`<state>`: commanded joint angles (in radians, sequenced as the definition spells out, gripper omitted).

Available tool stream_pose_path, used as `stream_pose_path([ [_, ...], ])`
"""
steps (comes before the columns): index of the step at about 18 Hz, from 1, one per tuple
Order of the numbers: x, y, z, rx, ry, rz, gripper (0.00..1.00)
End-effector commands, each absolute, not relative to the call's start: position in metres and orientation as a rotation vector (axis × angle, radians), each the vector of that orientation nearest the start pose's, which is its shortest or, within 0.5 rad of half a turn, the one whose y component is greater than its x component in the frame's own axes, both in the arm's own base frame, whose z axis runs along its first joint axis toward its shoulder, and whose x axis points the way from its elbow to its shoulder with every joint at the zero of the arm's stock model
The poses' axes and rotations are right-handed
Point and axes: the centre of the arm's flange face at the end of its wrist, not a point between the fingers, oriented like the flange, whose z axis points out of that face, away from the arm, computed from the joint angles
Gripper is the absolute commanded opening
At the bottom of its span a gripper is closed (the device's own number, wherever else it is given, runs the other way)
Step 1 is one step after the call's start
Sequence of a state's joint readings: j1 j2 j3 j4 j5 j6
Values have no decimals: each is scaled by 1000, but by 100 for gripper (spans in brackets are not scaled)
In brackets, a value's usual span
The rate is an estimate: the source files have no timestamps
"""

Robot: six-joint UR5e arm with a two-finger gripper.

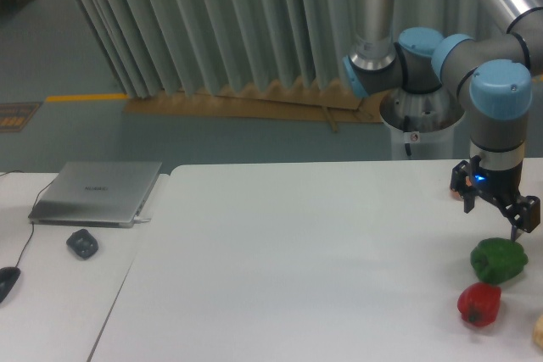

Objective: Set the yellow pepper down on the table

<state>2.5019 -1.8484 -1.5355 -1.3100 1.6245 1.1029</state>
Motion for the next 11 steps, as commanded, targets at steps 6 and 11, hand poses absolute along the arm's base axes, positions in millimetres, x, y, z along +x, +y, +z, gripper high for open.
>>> stream_pose_path([
  [6, -404, 459, 381, -3167, 260, 77, 100],
  [11, -403, 459, 381, -3168, 260, 75, 100],
])
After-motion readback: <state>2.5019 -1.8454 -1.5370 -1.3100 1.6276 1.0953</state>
